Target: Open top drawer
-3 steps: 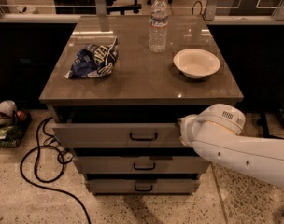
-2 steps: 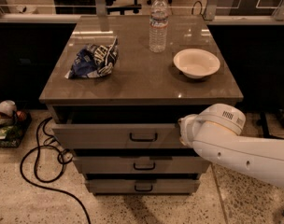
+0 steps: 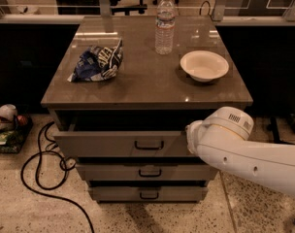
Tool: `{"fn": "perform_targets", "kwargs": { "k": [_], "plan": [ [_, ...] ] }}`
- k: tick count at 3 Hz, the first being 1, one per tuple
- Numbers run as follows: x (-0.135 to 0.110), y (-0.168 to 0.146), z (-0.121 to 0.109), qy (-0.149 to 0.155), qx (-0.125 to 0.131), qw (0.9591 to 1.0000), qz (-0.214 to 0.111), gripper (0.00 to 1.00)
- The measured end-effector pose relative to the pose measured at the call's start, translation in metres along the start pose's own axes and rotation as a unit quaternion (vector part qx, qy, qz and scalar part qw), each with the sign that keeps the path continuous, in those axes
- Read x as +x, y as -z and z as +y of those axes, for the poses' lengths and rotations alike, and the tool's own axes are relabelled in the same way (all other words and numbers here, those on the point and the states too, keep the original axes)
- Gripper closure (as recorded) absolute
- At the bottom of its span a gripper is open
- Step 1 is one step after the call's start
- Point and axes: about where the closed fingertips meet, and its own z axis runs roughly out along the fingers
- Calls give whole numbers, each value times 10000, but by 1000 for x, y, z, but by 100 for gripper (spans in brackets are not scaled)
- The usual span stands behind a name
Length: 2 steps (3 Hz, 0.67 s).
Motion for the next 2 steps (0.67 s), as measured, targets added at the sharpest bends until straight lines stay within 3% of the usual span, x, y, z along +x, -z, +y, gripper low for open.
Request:
{"fn": "perform_targets", "kwargs": {
  "k": [1,2],
  "plan": [
    [-33,27,12,270,-444,9986,138,100],
    [-49,38,16,353,-616,9973,196,100]
  ]
}}
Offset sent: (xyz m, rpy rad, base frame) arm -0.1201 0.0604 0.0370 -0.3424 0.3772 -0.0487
